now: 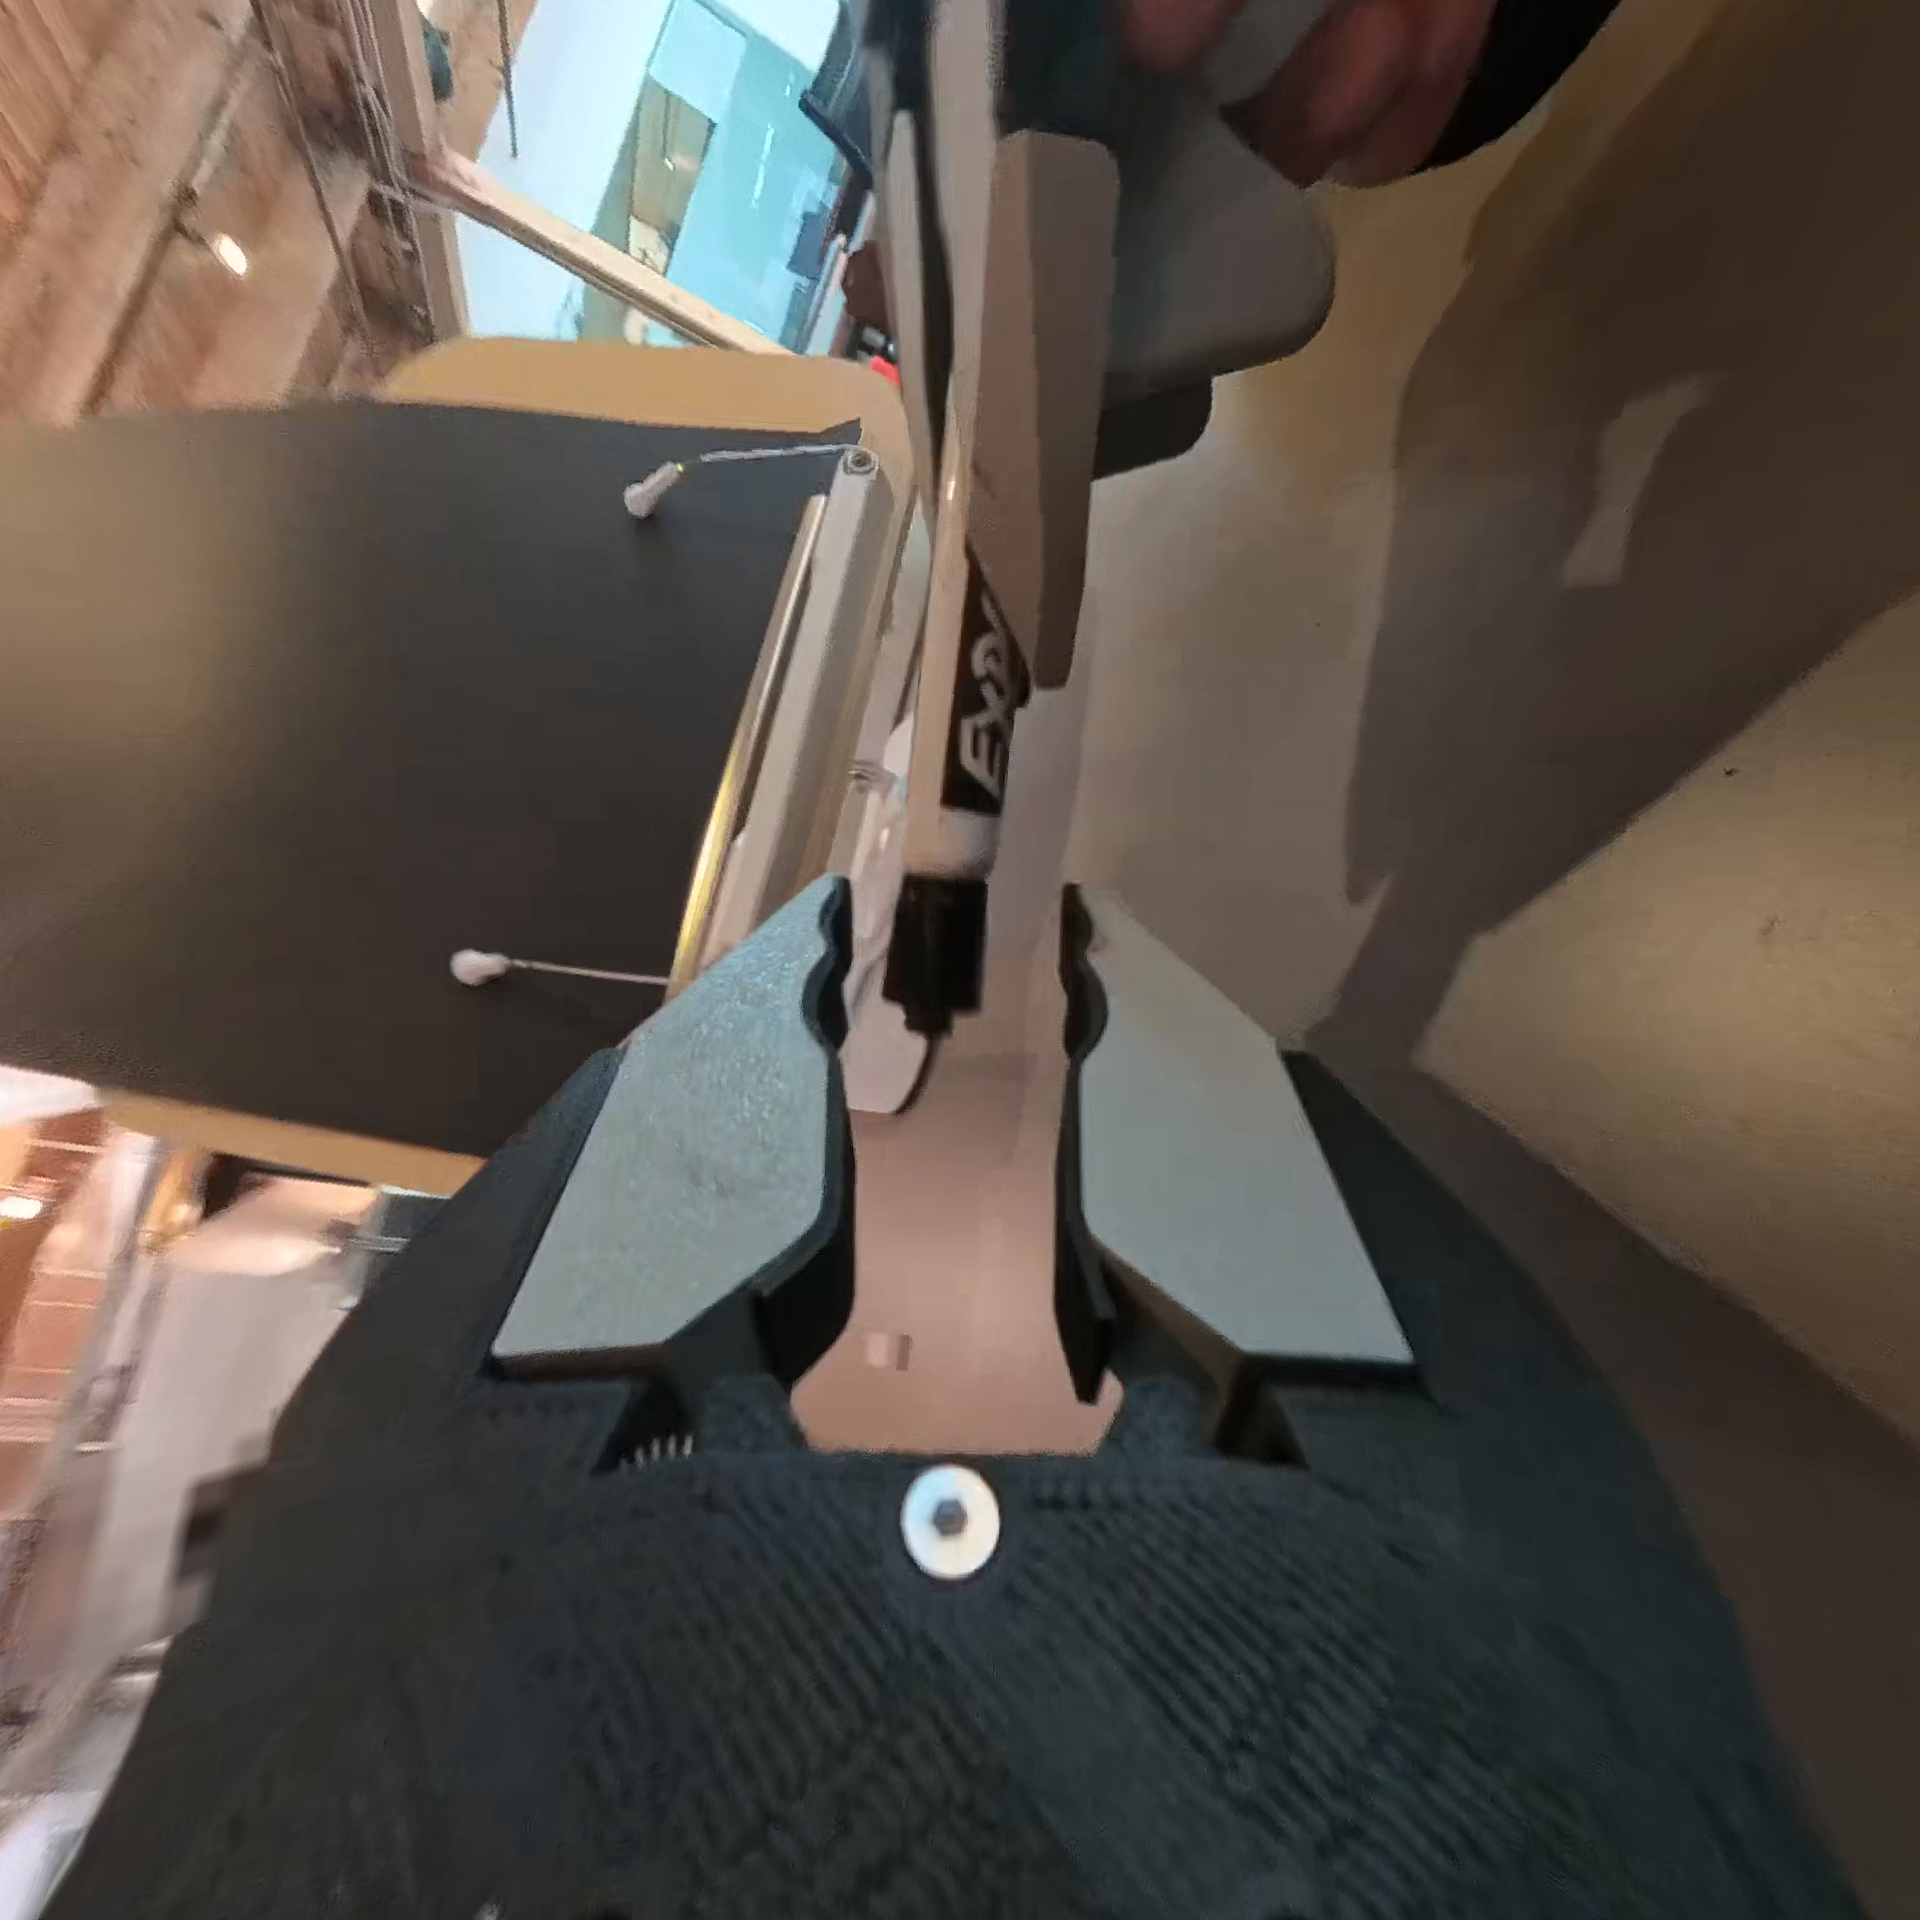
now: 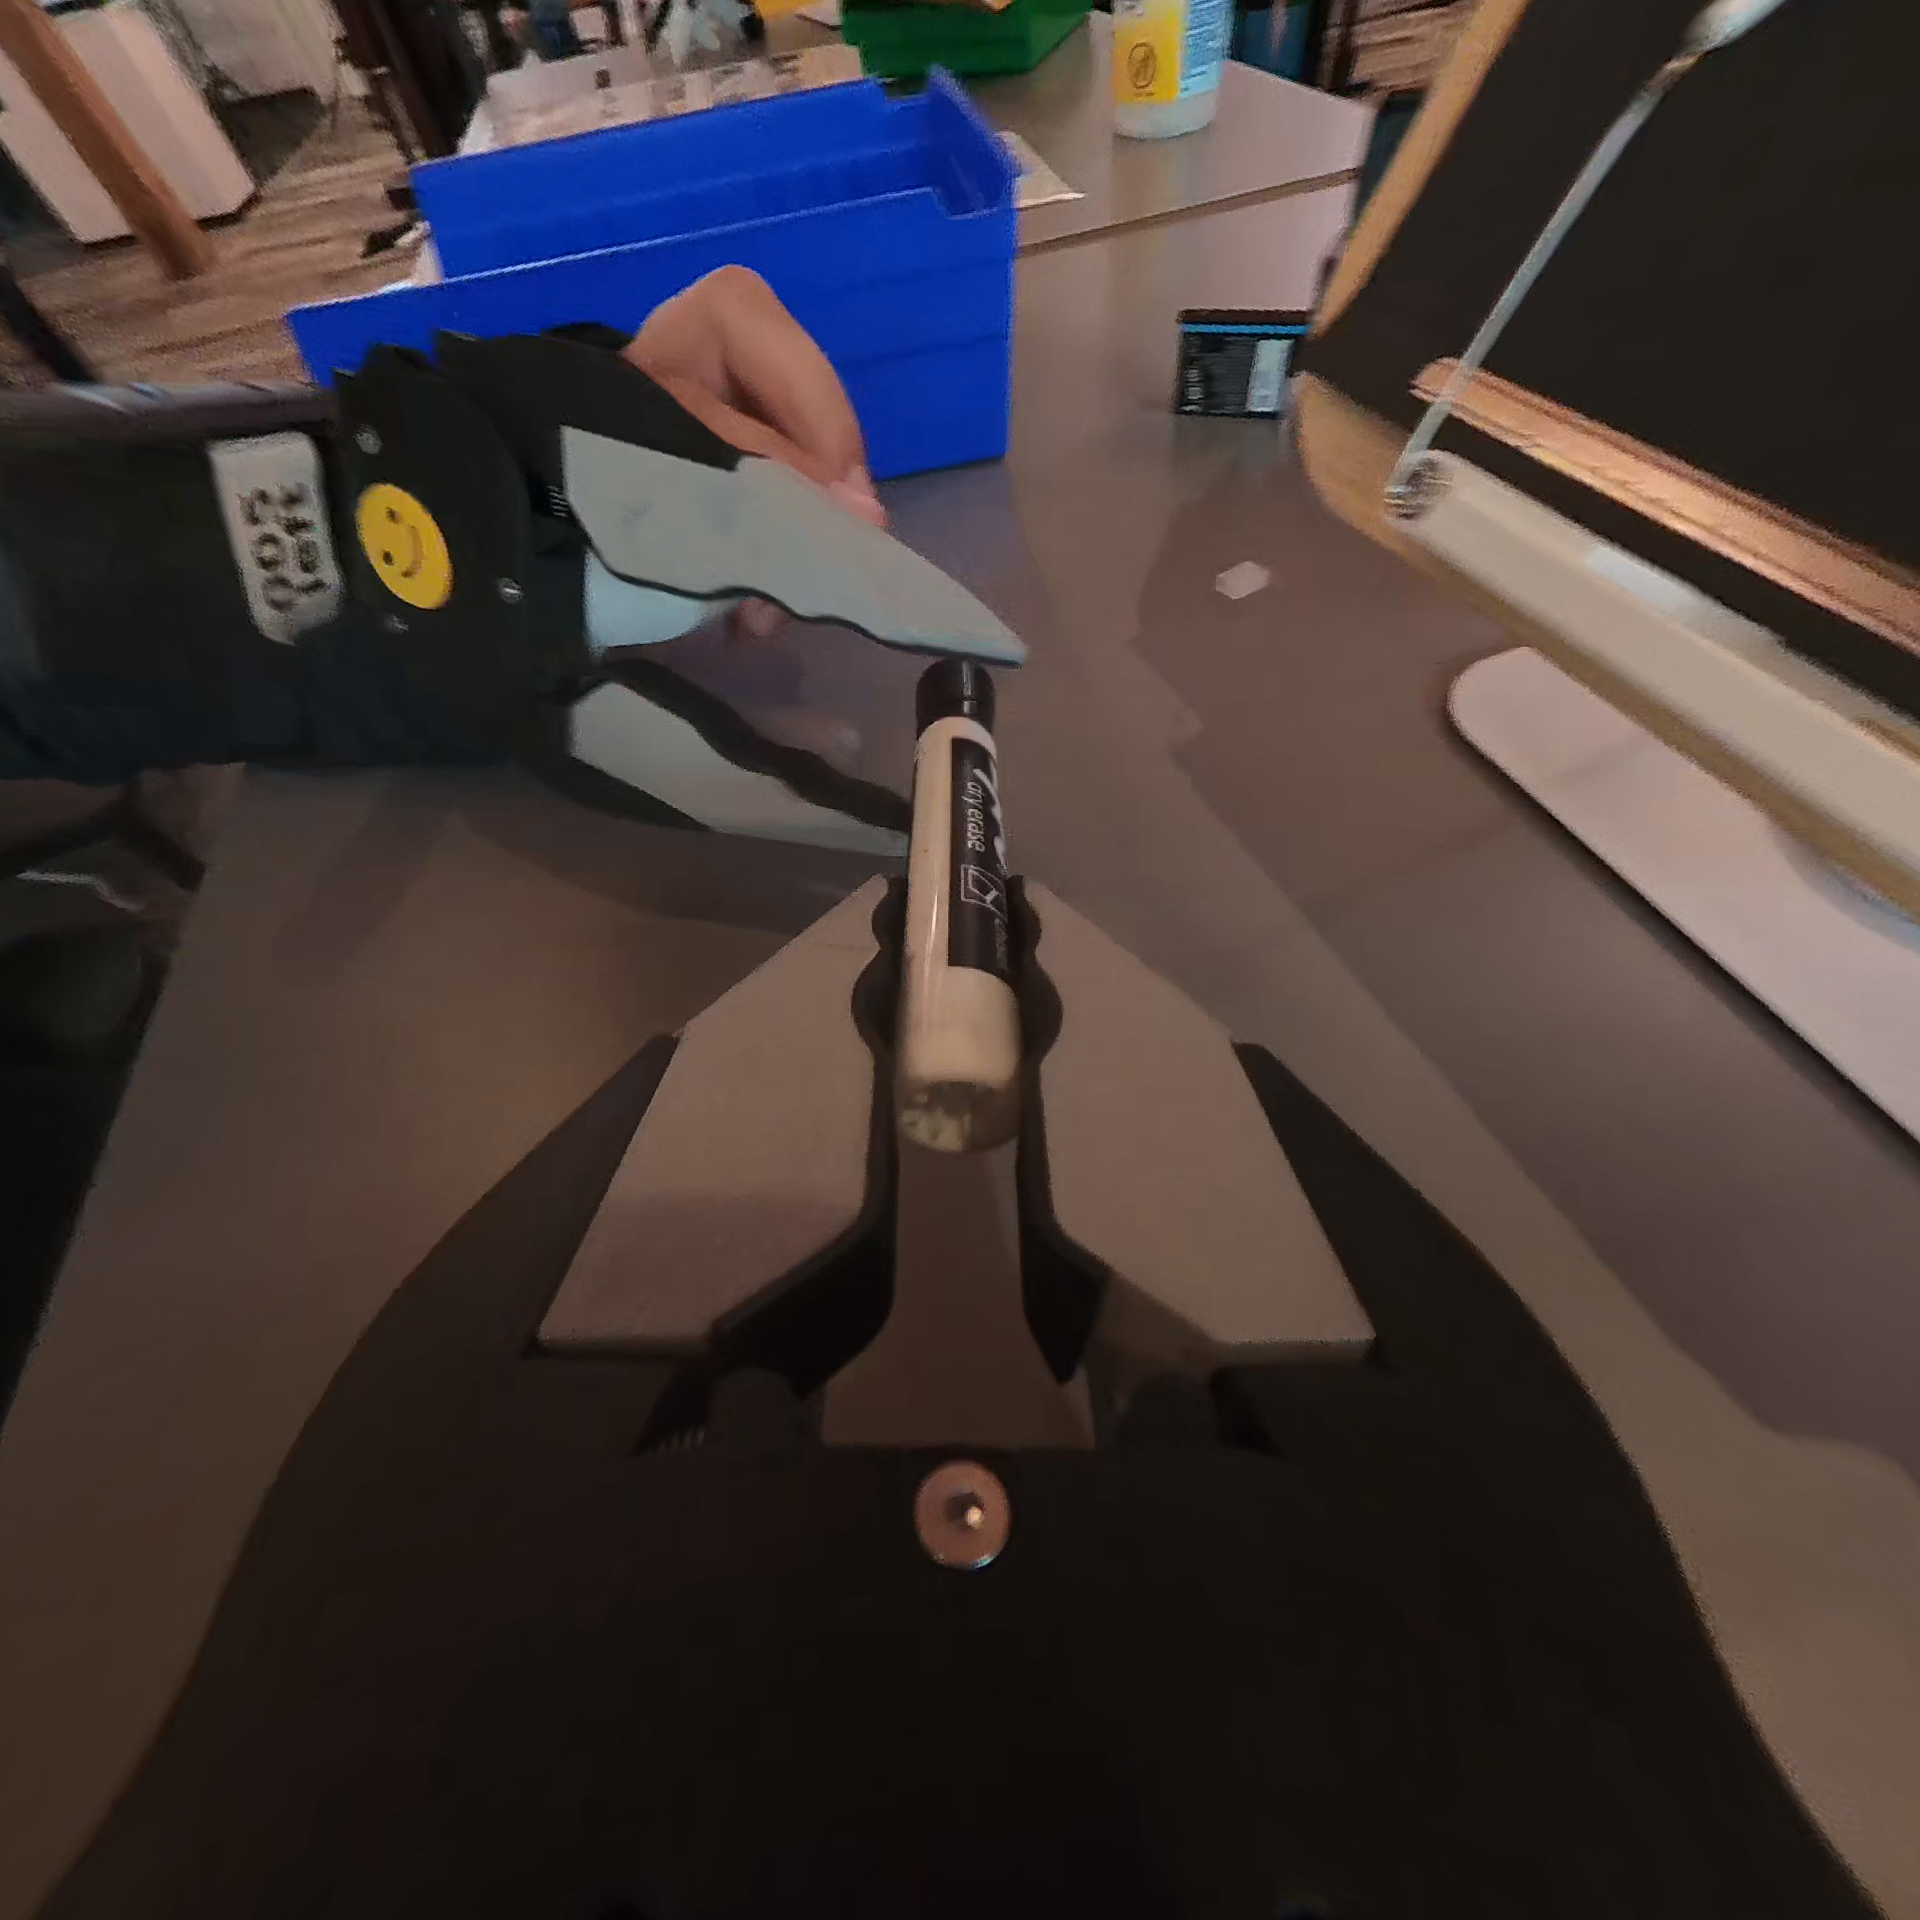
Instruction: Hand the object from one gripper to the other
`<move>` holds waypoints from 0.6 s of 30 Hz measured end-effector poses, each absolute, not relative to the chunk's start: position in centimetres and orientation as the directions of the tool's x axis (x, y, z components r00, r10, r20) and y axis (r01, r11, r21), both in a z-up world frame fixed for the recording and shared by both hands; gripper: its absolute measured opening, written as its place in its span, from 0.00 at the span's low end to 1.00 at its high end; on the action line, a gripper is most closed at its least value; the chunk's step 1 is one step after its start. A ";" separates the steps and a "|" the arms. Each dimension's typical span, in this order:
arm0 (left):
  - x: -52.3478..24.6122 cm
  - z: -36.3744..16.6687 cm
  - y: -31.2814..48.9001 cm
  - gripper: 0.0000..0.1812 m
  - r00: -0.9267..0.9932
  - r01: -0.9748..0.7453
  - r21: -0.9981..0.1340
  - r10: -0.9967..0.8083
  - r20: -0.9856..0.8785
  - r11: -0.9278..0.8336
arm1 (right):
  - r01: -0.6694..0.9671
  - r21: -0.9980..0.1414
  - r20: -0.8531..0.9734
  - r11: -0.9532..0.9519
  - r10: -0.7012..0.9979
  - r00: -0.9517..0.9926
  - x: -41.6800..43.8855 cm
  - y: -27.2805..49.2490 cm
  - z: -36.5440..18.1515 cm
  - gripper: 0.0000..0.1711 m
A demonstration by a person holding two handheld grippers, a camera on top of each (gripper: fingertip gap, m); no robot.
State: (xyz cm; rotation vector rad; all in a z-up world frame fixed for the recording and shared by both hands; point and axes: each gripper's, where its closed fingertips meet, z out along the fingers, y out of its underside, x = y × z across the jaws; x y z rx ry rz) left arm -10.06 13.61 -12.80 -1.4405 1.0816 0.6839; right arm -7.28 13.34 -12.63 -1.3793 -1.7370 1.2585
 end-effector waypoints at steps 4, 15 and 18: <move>-10.0 -13.7 13.8 0.09 0.258 -0.957 -0.280 -0.213 -0.942 0.080 | 0.438 -0.896 -0.090 0.076 0.934 -0.345 -7.3 11.8 -13.6 0.09; -10.6 -14.8 14.1 0.08 0.080 -0.994 -0.095 -0.221 -0.972 0.058 | 0.567 -0.816 -0.127 0.107 0.925 -0.357 -5.6 12.2 -15.1 0.15; -10.4 -14.8 14.1 0.08 0.054 -0.995 -0.071 -0.215 -0.975 0.072 | 0.531 -0.848 -0.223 0.004 0.905 -0.362 -5.7 12.1 -13.7 0.14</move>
